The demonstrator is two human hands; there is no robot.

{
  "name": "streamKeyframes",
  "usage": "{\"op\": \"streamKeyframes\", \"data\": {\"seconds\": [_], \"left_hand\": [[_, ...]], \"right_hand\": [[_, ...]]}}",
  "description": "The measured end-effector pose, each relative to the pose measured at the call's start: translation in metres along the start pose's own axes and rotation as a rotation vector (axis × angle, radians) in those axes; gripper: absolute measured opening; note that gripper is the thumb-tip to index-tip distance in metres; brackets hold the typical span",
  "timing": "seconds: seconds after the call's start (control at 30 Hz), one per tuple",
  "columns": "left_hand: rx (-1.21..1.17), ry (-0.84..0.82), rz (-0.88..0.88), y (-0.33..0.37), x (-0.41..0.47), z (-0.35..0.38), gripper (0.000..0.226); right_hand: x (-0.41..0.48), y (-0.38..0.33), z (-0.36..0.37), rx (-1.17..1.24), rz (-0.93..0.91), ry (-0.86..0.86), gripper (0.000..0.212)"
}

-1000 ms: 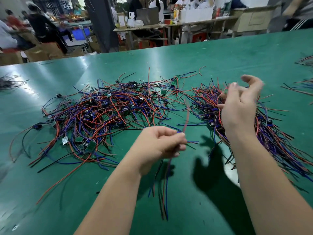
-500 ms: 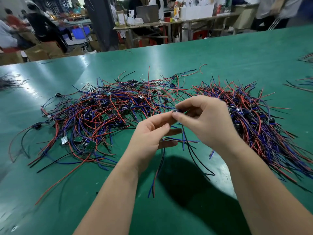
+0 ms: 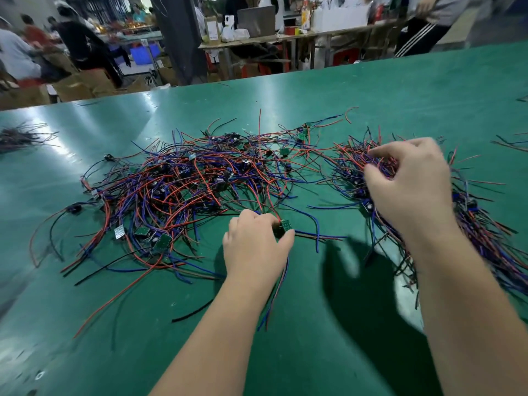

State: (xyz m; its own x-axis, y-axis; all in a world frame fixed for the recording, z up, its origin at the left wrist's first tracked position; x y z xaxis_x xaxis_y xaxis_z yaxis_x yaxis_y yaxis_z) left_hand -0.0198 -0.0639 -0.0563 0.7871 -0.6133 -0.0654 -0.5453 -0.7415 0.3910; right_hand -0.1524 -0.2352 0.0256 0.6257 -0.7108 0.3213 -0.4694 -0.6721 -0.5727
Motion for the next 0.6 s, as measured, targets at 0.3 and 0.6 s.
{"op": "streamKeyframes", "data": {"seconds": [0.3, 0.6], "left_hand": [[-0.621, 0.160, 0.272, 0.017, -0.012, -0.017, 0.019], [-1.096, -0.014, 0.283, 0.024, -0.011, -0.008, 0.026]], "right_hand": [[-0.016, -0.030, 0.062, 0.485, -0.108, -0.505, 0.022], [-0.013, -0.022, 0.069, 0.935, 0.037, -0.536, 0.011]]}}
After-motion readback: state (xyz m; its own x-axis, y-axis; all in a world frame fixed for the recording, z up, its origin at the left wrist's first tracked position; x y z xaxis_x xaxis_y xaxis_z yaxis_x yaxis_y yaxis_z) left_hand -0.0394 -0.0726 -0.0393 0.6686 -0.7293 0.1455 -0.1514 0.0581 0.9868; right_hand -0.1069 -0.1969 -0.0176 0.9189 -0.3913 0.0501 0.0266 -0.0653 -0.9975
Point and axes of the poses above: each hand's wrist, its own x-axis towards the middle knuckle, its own z-axis out of the palm, y = z × x, the point moved 6 cm from there along x, towards the middle knuckle, and after that the axes turned 15 degrees about -y, right-handed, at the moved point
